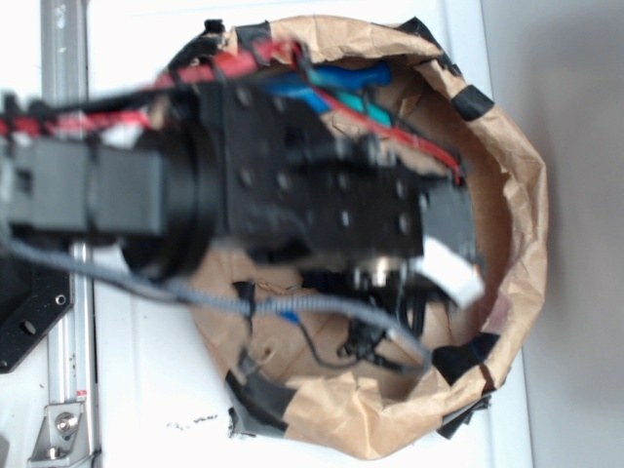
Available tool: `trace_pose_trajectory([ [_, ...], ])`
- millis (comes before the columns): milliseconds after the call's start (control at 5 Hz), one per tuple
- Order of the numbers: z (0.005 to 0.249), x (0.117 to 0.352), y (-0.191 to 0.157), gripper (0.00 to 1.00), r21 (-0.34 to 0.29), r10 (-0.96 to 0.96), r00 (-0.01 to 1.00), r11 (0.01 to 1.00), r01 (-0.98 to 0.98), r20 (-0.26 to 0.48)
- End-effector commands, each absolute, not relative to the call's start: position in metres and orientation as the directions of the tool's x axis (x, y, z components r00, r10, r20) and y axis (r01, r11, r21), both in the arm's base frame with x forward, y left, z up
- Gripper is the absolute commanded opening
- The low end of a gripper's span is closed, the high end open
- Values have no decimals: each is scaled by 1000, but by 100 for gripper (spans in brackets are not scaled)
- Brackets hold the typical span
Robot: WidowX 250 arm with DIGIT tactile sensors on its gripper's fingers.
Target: Grab the rock.
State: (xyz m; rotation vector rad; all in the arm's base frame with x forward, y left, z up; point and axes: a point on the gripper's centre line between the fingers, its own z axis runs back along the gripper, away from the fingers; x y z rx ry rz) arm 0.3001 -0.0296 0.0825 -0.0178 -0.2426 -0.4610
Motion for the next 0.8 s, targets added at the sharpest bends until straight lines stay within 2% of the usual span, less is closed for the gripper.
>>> trace_pose_trajectory([
  [0,160,282,-19,0,140,-224,958,970,200,180],
  [200,178,274,-31,0,101,-119,983,989,106,139],
  [400,185,271,-28,0,90,19,984,995,-36,176],
  [600,183,271,-25,0,75,54,985,995,-67,165],
])
